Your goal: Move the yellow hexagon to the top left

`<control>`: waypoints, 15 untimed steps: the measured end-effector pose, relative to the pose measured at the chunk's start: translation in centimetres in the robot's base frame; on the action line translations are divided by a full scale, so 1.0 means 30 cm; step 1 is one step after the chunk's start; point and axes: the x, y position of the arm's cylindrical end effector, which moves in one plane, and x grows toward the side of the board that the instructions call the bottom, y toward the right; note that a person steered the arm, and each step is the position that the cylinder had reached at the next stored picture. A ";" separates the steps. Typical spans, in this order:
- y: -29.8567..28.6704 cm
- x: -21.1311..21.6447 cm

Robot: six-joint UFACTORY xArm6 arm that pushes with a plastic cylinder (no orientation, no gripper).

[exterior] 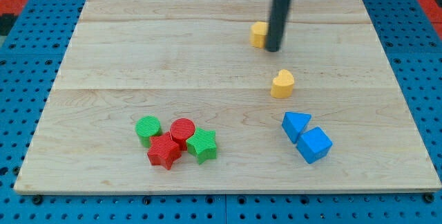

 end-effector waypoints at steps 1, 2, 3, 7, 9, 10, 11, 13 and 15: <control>0.094 -0.067; 0.125 -0.067; 0.124 -0.067; -0.050 -0.145; -0.256 -0.142; -0.179 -0.263; -0.446 -0.267; -0.314 -0.097; -0.877 -0.170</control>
